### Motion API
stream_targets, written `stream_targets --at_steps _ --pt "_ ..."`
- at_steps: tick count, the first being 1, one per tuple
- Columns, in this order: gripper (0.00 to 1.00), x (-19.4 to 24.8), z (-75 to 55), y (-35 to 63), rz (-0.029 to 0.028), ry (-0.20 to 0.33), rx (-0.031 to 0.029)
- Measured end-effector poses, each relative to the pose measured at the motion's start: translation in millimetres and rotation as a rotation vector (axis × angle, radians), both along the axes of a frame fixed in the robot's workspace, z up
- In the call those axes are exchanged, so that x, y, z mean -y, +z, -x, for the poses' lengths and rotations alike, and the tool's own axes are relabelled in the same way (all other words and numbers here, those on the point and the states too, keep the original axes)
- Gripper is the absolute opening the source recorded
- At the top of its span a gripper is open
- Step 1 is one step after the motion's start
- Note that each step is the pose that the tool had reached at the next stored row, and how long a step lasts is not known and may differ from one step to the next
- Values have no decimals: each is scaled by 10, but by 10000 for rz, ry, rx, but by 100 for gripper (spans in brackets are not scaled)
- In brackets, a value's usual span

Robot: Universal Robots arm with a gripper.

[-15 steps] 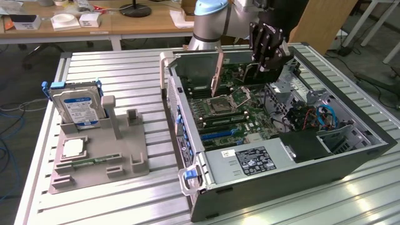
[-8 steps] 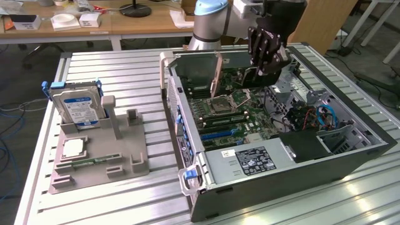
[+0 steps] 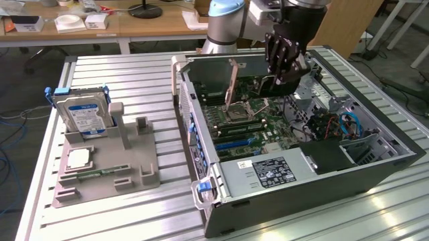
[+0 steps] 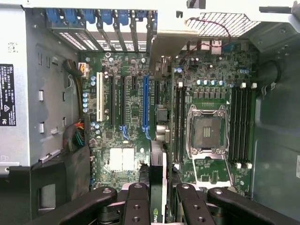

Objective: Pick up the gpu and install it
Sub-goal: 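Insert the gpu into the slot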

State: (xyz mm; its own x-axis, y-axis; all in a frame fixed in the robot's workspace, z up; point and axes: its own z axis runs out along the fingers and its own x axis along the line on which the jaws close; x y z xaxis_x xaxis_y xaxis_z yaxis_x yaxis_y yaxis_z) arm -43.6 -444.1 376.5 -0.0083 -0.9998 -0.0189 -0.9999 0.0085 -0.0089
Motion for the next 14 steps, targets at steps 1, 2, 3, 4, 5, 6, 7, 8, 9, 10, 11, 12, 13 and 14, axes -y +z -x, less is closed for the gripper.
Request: stream_targets --at_steps 1,2,3,4,5,6,7,8,9,10,11,12,13,14 --pt "27 0 0 -6 2 0 -2" --pt "27 0 0 -8 4 0 -3" --pt "27 0 5 -11 4 -4 -4" --pt "27 0 6 -20 0 -3 -7" --pt "27 0 6 -24 2 -3 -8" --pt "27 0 6 -24 5 -2 -9" --pt "27 0 5 -27 4 -2 -9" --pt "27 0 5 -33 2 -1 -6" --pt "27 0 7 -41 0 -1 9" --pt "27 0 11 -51 2 -1 24" --pt "27 0 16 -62 2 -2 26" --pt "27 0 20 -73 3 -2 25" --pt "27 0 21 -82 3 0 27" --pt "27 0 26 -88 4 -2 27"
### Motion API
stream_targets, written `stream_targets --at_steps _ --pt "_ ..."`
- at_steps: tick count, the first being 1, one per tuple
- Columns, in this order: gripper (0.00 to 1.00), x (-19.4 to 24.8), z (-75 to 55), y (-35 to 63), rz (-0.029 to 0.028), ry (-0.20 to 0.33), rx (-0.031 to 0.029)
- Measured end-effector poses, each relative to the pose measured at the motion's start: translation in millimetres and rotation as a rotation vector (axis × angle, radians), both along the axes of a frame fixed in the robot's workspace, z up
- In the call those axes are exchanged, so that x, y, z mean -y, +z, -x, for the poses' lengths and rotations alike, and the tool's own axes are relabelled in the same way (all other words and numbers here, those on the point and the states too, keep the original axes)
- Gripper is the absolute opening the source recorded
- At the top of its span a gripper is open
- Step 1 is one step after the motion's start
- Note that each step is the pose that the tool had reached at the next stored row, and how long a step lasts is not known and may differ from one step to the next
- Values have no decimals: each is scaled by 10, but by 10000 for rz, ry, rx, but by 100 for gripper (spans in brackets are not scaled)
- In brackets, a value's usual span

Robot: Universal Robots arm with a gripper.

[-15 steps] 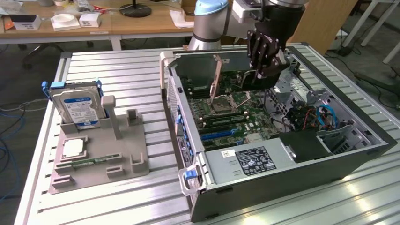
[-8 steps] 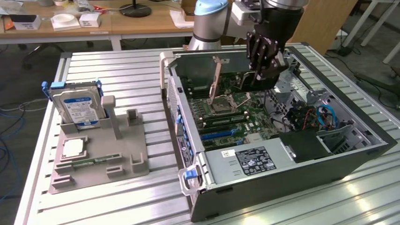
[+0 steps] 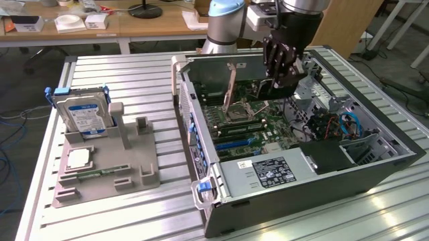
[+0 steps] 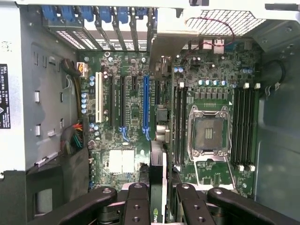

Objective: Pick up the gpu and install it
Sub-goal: 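Insert the gpu into the slot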

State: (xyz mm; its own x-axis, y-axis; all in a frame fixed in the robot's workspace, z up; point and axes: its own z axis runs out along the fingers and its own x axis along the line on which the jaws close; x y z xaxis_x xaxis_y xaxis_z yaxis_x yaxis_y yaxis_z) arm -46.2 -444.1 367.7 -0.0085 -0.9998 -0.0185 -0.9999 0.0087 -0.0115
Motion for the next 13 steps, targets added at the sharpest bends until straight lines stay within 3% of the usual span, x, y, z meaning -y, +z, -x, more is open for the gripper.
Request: stream_targets --at_steps 7,13 --pt "27 0 124 -17 0 0 0" --pt "27 17 157 -31 -1 0 0"
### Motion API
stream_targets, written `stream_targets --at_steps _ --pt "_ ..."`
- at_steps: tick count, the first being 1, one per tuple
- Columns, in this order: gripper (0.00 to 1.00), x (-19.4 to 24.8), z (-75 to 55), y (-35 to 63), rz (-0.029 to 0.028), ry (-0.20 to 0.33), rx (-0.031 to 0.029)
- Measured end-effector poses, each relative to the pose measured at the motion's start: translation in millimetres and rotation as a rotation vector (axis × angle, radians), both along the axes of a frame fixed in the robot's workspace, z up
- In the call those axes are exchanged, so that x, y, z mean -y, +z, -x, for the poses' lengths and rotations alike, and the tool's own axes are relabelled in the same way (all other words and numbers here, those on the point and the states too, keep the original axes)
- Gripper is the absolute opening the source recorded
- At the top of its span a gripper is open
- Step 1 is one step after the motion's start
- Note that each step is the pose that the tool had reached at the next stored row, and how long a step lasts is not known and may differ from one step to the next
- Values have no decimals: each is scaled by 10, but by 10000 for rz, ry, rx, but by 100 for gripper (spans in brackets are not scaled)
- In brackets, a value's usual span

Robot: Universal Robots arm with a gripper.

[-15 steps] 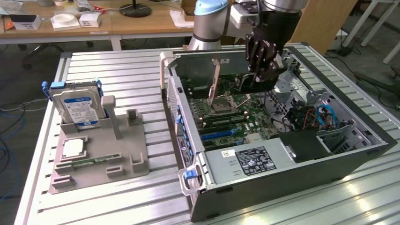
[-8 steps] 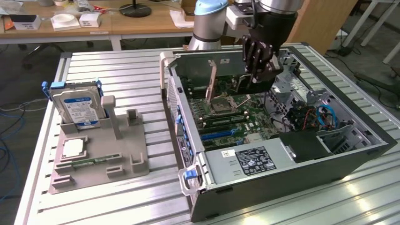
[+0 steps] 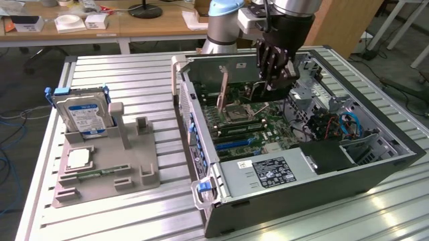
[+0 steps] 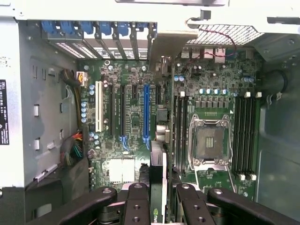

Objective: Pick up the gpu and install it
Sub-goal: 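Insert the gpu into the slot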

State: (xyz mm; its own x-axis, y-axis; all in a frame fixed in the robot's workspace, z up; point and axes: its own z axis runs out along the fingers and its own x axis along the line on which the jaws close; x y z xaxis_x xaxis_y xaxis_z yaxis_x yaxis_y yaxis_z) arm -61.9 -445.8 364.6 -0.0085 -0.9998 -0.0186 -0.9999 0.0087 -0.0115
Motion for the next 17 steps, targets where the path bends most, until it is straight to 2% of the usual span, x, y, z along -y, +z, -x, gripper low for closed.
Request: stream_targets --at_steps 9,17 --pt "27 104 45 -4 0 -1 0" --pt "27 107 135 -64 0 0 1"
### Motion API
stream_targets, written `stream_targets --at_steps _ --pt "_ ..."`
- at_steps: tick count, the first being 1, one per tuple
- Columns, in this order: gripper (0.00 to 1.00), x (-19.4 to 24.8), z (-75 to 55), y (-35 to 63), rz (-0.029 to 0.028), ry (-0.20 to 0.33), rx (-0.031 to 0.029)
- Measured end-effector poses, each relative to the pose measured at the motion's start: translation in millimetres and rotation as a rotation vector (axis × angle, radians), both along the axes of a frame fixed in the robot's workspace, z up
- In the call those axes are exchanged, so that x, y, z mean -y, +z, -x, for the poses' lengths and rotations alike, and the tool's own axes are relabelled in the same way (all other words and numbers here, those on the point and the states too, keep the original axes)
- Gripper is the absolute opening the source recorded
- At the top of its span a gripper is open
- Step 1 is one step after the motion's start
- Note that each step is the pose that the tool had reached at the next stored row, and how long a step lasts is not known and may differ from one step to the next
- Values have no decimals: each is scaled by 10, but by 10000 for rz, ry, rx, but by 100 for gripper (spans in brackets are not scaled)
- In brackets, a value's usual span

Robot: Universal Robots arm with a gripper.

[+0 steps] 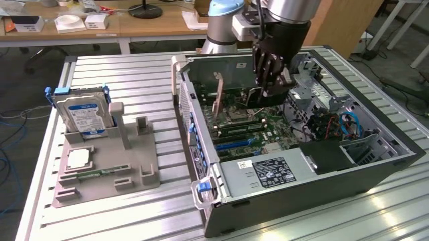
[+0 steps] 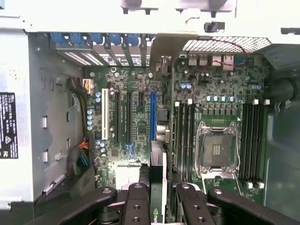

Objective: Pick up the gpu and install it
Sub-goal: 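Insert the gpu into the slot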

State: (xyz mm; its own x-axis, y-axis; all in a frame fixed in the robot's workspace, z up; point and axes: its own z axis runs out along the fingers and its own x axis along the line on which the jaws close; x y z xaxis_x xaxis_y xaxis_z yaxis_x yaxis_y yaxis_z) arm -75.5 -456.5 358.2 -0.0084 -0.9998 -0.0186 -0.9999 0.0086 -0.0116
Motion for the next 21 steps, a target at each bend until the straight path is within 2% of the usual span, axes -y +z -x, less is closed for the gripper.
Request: stream_targets --at_steps 11,21 --pt "27 11 50 -62 -1 0 -1" --pt "27 13 75 -178 0 0 -2"
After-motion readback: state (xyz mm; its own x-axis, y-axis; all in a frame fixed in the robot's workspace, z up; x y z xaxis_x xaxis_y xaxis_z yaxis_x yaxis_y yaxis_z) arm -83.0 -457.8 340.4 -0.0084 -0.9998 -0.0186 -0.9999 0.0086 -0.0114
